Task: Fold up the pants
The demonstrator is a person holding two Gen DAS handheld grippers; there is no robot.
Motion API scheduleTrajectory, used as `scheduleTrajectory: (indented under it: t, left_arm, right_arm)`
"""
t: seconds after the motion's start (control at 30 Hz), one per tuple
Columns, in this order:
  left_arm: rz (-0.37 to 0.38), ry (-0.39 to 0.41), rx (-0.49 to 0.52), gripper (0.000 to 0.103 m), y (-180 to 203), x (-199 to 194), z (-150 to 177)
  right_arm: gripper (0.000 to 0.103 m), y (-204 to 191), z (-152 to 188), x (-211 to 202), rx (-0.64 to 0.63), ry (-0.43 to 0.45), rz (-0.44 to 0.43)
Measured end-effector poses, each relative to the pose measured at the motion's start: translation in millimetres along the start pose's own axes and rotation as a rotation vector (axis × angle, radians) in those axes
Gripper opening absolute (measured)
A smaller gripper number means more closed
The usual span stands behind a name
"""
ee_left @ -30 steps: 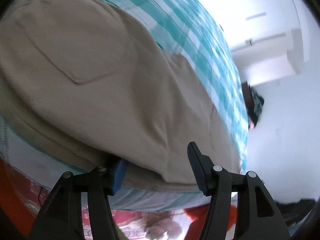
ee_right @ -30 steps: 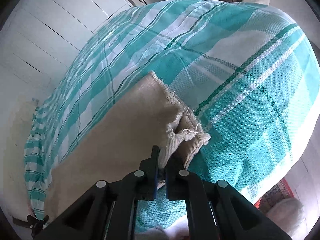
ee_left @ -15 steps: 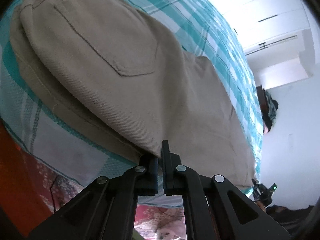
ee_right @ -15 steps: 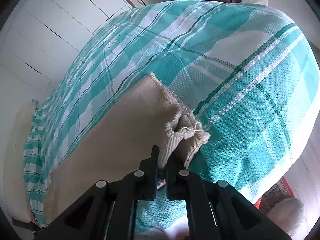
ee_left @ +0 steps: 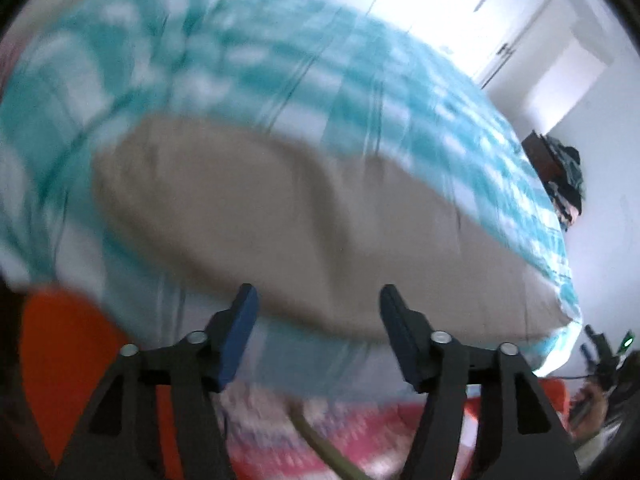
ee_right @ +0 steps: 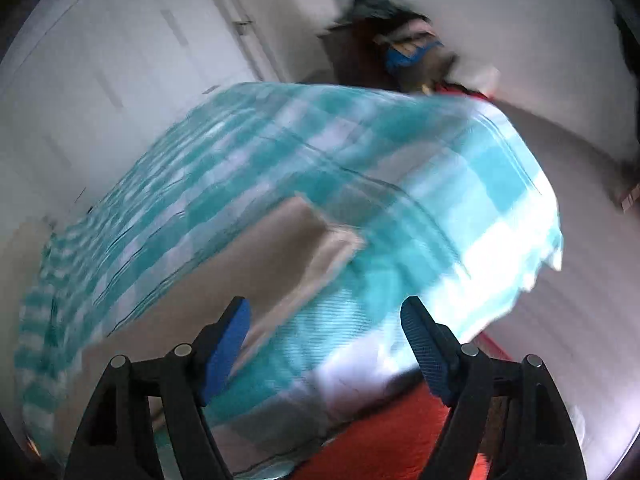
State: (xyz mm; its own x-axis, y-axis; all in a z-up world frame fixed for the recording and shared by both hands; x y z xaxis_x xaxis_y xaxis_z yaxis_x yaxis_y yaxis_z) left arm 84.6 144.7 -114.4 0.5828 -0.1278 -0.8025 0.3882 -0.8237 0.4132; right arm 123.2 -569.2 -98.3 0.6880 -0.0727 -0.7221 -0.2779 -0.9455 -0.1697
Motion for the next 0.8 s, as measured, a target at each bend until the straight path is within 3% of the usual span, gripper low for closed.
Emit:
scheduleTrajectory:
  t: [0.1,0.17,0.2,0.23,0.27,0.3,0.43,0.53,0.6,0.67,0.73,0.8]
  left_arm:
    - [-0.024,0.033,0.097,0.068,16,34,-24]
    - [-0.079,0.008,0.16,0.057,19,68,-26]
    - [-0.103,-0.027,0.186,0.047,17,82,-21]
    - [-0.14,-0.1,0.207,0.019,9,100,-11]
    - [-0.175,-0.174,0.212,0.004,1,110,3]
    - [-0.195,-0.206,0.216,0.004,-6,115,12]
    - [-0.215,-0.186,0.254,0.004,-24,91,39]
    - [-0.235,-0.19,0.267,0.005,-20,69,39]
    - [-0.235,-0.145,0.298,0.016,-7,56,30]
    - [-0.205,-0.09,0.304,0.065,12,50,7]
    - [-0.18,-0.029,0.302,0.077,37,55,-17]
    - [-0.154,0.0,0.314,0.077,62,73,-45]
  right_arm:
    - [0.078,-61,-15,14,-0.127,-0.001,-0.102]
    - [0.078,-95,-19,24,-0.182,0.005,-0.156]
    - [0.078,-112,-20,30,-0.206,0.005,-0.183]
    - [0.078,-129,-17,39,-0.234,-0.003,-0.212]
    - [0.078,-144,-13,49,-0.26,-0.017,-0.23]
    - [0.078,-157,-4,61,-0.286,-0.043,-0.239]
    - [0.078,-175,54,105,-0.364,-0.224,-0.229]
    - [0.082,-176,67,109,-0.432,-0.241,-0.195]
    - [0.085,-176,67,112,-0.423,-0.251,-0.212]
    - [0.086,-175,71,113,-0.43,-0.248,-0.209]
    - [0.09,-176,70,114,-0.44,-0.249,-0.213]
    - [0.091,-176,68,115,-0.44,-0.249,-0.225]
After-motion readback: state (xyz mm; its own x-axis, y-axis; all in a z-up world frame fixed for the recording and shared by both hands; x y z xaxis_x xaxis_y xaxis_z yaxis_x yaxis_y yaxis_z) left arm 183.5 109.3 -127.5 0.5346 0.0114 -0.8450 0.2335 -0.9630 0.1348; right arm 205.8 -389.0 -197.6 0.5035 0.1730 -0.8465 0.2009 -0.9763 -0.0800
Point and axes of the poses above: each gripper's, at about its wrist camera, not at the fingertips, and x roughly the way its jaws point, y to its right, z to its underside, the point moved 4 cm from there along x, roughly the way its jaws point, and after that the axes turned 11 degrees about -x, right-handed, at the moved point
